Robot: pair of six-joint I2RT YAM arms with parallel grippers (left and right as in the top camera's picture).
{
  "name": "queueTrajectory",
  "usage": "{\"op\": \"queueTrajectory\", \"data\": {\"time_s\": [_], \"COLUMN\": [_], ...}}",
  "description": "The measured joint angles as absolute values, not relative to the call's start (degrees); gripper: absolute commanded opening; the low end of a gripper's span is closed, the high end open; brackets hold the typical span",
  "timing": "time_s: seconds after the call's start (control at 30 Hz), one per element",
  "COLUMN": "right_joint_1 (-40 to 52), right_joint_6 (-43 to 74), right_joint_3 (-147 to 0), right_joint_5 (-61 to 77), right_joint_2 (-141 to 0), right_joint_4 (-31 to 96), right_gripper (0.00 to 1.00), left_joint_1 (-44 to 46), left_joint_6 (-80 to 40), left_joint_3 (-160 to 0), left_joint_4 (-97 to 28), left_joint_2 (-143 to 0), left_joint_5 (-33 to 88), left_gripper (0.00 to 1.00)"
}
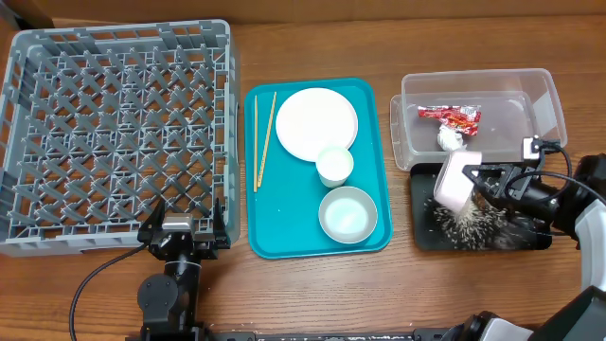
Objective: Sort waste into correct bins and load items into the dishwasher
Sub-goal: 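Tip the rice bowl with the right gripper to dump rice onto black tray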
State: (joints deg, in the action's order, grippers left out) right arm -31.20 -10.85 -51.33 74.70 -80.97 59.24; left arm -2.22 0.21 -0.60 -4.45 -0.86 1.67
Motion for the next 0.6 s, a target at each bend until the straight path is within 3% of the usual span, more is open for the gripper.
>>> {"op": "queueTrajectory", "data": {"time_s": [0.6], "right_joint_1": [-34.2], "right_joint_6": [-4.8], "right_joint_3": [-51.3], "right_joint_5": [86.6], "right_joint_2": [-85.4], "right_joint_4": [61.1], "right_gripper": [0.04], "left_joint_1": [-2.2], "left_joint_6": [0.2], "left_joint_3": [-0.6], "left_joint_4": [-4.4], "left_joint_2": [-0.9], "left_joint_5": [1.7], "left_gripper": [1.0]}}
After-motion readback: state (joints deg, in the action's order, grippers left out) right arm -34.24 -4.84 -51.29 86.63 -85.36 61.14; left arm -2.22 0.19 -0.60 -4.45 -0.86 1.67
